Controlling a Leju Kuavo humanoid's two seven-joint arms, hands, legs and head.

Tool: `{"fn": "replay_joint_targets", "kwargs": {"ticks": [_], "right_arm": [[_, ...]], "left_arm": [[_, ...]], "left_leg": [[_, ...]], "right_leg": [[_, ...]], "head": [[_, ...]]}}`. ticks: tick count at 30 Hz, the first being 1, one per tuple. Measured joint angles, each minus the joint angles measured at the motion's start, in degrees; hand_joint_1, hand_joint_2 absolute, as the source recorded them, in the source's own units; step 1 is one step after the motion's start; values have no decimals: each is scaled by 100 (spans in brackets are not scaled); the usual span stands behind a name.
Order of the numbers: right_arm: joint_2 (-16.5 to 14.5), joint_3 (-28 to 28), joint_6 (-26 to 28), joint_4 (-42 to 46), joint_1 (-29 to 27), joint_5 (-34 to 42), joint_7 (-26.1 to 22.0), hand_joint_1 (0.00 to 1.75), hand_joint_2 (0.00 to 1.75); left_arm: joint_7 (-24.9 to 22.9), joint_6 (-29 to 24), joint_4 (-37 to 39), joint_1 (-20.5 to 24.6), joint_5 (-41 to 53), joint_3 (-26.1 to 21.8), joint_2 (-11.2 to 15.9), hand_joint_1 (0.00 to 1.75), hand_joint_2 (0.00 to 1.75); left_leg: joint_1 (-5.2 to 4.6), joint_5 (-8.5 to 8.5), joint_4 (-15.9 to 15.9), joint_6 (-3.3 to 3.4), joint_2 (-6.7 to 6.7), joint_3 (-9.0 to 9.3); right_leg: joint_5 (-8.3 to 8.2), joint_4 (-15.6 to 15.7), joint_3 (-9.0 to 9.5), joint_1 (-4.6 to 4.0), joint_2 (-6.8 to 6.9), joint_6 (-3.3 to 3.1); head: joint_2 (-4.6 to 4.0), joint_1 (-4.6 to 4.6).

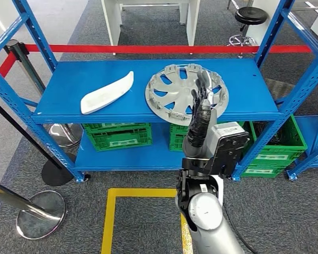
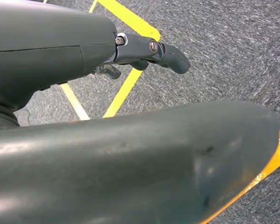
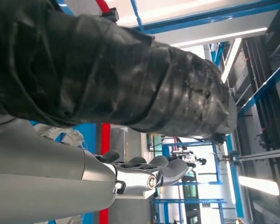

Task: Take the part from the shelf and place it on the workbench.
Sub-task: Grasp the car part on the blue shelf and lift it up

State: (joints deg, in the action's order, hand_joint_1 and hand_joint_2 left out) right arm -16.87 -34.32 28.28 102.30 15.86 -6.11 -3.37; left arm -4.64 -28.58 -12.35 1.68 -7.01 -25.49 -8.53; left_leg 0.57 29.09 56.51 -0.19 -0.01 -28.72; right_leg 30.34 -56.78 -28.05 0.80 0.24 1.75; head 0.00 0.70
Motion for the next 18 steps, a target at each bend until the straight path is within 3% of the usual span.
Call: {"fn": "replay_joint_targets", "kwargs": {"ticks": [7, 13, 16, 18], "right_arm": [[-2, -1, -11, 47, 15, -22, 34, 0, 0], [-3, 2, -312, 76, -3, -262, 31, 0, 0], [37, 130, -726, 175, -229, -639, -94, 0, 0], [172, 343, -1114, 386, -870, -863, -478, 0, 0]], "left_arm": [[1, 98, 0, 0, 6, 0, 17, 0, 0], [39, 642, 0, 7, -317, -215, -44, 0, 0], [751, 754, 0, 1, -200, -274, -101, 0, 0], [1446, 1092, 0, -11, -130, -304, -104, 0, 87]], "left_leg": [[0, 0, 0, 0, 0, 0], [0, 0, 1, 0, 0, 1], [1, 3, 3, 1, -4, 7], [2, 14, 3, 4, -28, 13]], "right_leg": [[0, 0, 0, -1, 0, 0], [0, 0, -4, 0, -1, 0], [6, 7, -37, -1, 5, -1], [23, 16, -44, -2, 34, 1]], "head": [[0, 1], [0, 1], [0, 1], [0, -2]]}}
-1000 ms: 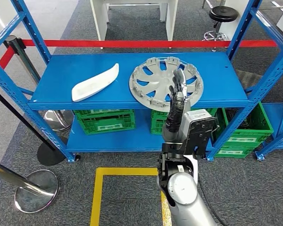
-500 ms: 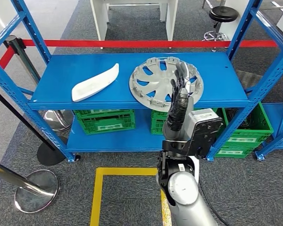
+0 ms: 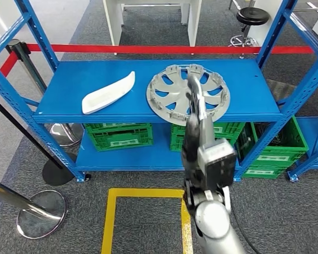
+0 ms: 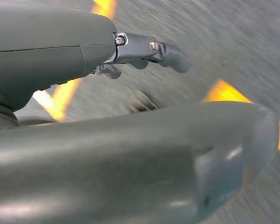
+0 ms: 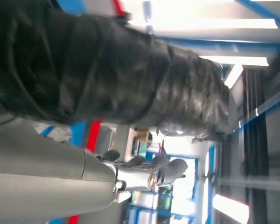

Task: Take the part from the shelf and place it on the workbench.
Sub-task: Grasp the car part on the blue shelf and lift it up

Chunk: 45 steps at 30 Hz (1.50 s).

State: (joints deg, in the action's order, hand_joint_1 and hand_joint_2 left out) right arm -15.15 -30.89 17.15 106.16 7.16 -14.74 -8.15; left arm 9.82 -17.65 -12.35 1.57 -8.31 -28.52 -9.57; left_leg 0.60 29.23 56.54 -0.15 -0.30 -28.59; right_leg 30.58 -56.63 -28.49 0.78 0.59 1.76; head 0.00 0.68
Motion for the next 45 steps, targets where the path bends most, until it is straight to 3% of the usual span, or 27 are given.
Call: {"fn": "replay_joint_targets", "kwargs": {"ticks": [2, 4, 6, 7, 11, 17, 25, 31, 38, 45], "right_arm": [[158, 247, -289, 226, -895, -188, -525, 0, 0], [253, 553, -475, 392, -1561, -479, -772, 0, 87], [292, 917, -599, 537, -1911, -872, -690, 0, 175], [296, 1121, -642, 604, -2021, -1078, -609, 0, 175], [297, 2026, -680, 821, -2225, -1785, -321, 0, 175], [271, 3357, -751, 1043, -2244, -2262, -253, 0, 175], [256, 4716, -1339, 1010, -1925, -2445, -222, 0, 175], [544, 5672, -1657, 382, -1412, -2603, -28, 0, 175], [1046, 5923, -1982, -379, -942, -3020, 128, 0, 175], [1383, 5594, -1953, -1071, -401, -3828, 390, 0, 175]], "left_arm": [[357, 329, 0, -27, 133, -15, 34, 0, 175], [526, 489, 0, -57, 245, -18, 86, 0, 175], [527, 675, 0, -65, 268, -22, 128, 0, 175], [477, 800, 0, -66, 265, -25, 145, 0, 175], [243, 1204, 0, -66, 238, -74, 184, 0, 0], [259, 1471, 0, -80, 426, -98, 234, 0, 0], [274, 1565, 1, -91, 694, -96, 358, 0, 0], [119, 1688, 2, -91, 931, -92, 450, 0, 0], [219, 1698, 2, -90, 1221, 14, 526, 0, 0], [471, 1680, 3, -77, 1425, 78, 580, 0, 0]], "left_leg": [[-1, 9, 0, 4, -17, -8], [-3, 11, 2, 5, -1, -19], [-3, 11, 3, 6, 12, -21], [-3, 11, 3, 6, 12, -20], [-3, 11, 3, 6, 12, -20], [-3, 6, 9, 10, 12, -16], [-3, 6, 9, 11, 13, -19], [-4, 6, 10, 11, 12, -19], [-5, 6, 13, 11, 13, -19], [-4, 3, 12, 9, 13, -18]], "right_leg": [[10, 2, 39, 1, 14, 4], [4, -2, 52, 2, -11, 6], [0, -3, 43, 2, -27, 8], [0, -3, 43, 2, -26, 8], [-1, -1, 43, 2, -26, 8], [-8, -1, 49, 3, -25, 12], [-8, -1, 47, 2, -26, 12], [-9, -1, 50, 5, -25, 13], [-10, -1, 50, 6, -23, 14], [-11, -7, 50, 4, -28, 14]], "head": [[0, -4], [0, -4], [0, -4], [0, -4], [0, -4], [0, -4], [0, -4], [0, -4], [0, -4], [0, -4]]}}
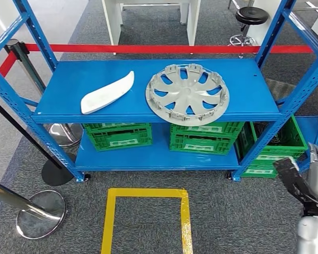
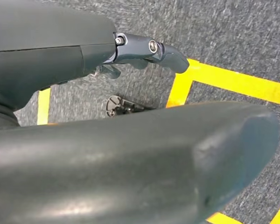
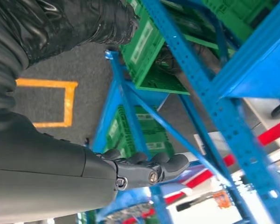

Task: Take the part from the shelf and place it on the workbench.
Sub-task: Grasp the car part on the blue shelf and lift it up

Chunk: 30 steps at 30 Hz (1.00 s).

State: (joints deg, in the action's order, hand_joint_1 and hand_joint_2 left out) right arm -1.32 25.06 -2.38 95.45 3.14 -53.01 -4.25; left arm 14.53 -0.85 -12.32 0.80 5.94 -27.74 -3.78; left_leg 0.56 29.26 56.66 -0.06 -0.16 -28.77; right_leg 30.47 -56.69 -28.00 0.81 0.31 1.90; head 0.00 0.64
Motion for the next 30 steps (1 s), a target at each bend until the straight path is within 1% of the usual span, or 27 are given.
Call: {"fn": "replay_joint_targets", "kwargs": {"ticks": [3, 7, 10, 15, 19, 23, 26, 30], "right_arm": [[99, -306, 11, -261, 252, -361, 71, 0, 175], [230, -855, -5, -594, 619, -856, 192, 0, 175], [286, -1262, -20, -847, 945, -1045, 297, 0, 175], [318, -1777, -16, -1327, 1513, -1587, 706, 0, 175], [347, -2039, -33, -1801, 2028, -2231, 1052, 0, 175], [353, -2201, -135, -2185, 2379, -2767, 1324, 0, 175], [352, -2268, -231, -2542, 2580, -3089, 1432, 0, 175], [319, -2362, -248, -3065, 2839, -3407, 1433, 0, 175]], "left_arm": [[-74, 19, 1, 8, 34, 1, 9, 0, 0], [-423, 1, 2, 22, 82, 1, 10, 0, 0], [-672, -51, 2, 34, 143, 1, 12, 0, 0], [-930, -113, 2, 45, 287, 0, 30, 0, 0], [-955, -116, 2, 54, 400, -2, 44, 0, 0], [-986, -112, 2, 56, 439, -2, 45, 0, 0], [-1048, -103, 2, 59, 484, -3, 48, 0, 0], [-1109, -103, 2, 63, 579, -4, 58, 0, 0]], "left_leg": [[0, -3, 0, -2, 0, -1], [0, -4, 0, -2, 1, -1], [0, -6, 0, -2, 1, -1], [0, -10, 1, -4, 0, -2], [0, -10, 2, -4, 0, -2], [0, -11, 3, -3, 0, -3], [0, -11, 3, -3, -1, -5], [0, -11, 3, -3, -1, -7]], "right_leg": [[0, -3, 0, 0, 1, 0], [-2, -5, -2, 0, -2, 0], [-3, -6, -3, 0, -1, 1], [-4, -8, -4, 1, -1, 1], [-5, -9, -5, 1, 2, 1], [-5, -9, -4, 1, 3, 1], [-5, -9, -4, 1, 4, 1], [-5, -10, -5, 1, 3, 1]], "head": [[0, 0], [0, 0], [0, 0], [0, 0], [0, 0], [0, 1], [0, 1], [0, 0]]}}
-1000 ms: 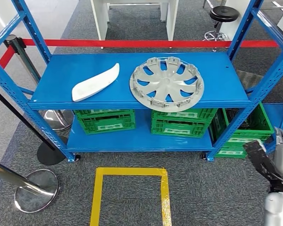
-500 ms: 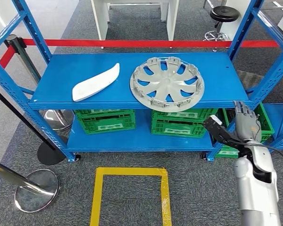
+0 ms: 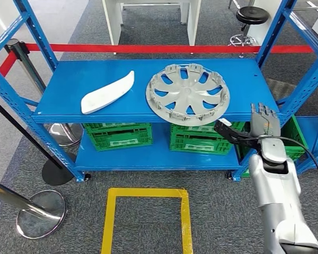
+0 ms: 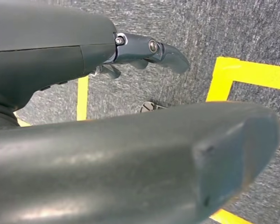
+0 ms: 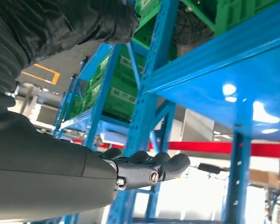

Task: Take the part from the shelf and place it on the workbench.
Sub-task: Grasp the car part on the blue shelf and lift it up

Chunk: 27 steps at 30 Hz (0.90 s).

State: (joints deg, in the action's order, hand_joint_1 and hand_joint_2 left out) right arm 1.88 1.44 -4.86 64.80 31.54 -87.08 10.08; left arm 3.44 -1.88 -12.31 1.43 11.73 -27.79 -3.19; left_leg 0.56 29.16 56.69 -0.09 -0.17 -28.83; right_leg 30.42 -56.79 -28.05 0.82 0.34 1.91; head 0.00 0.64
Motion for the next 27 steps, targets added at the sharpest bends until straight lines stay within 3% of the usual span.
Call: {"fn": "replay_joint_targets", "kwargs": {"ticks": [8, 12, 17, 20, 24, 27], "right_arm": [[-173, -214, 139, -825, 422, -50, -151, 0, 175], [-187, -246, 263, -977, 447, -50, -154, 0, 175], [-172, -227, 289, -933, 305, -50, -220, 0, 175], [-216, -250, 420, -1076, 415, -50, -407, 0, 175], [-349, -359, 792, -1772, 945, -50, -451, 0, 175], [-442, -416, 850, -2081, 1125, -50, -457, 0, 175]], "left_arm": [[189, 26, 0, 10, -24, -69, 20, 0, 0], [882, -46, 0, 10, 102, -126, 34, 0, 0], [2166, -239, -5, 66, 603, -81, 129, 0, 0], [2613, 73, -83, 281, 649, -63, 365, 0, 0], [2802, 618, -468, 761, 794, -149, 767, 0, 0], [2981, 735, -781, 1101, 977, -195, 845, 0, 0]], "left_leg": [[1, 0, 0, 0, 0, 0], [0, 0, 1, 0, -1, 0], [0, 0, 6, 0, -1, -4], [3, -6, 9, -5, 0, -19], [8, -35, 17, -18, -3, -35], [9, -53, 17, -18, -18, -46]], "right_leg": [[0, -3, -2, -1, 2, 0], [1, -3, -4, 0, 4, 0], [0, -3, -8, 0, 3, 0], [-5, -19, -24, -5, -3, -6], [-27, -35, -53, -7, 1, -18], [-31, -41, -58, -9, 23, -23]], "head": [[0, 0], [0, -1], [0, -1], [0, -4], [0, -3], [0, -4]]}}
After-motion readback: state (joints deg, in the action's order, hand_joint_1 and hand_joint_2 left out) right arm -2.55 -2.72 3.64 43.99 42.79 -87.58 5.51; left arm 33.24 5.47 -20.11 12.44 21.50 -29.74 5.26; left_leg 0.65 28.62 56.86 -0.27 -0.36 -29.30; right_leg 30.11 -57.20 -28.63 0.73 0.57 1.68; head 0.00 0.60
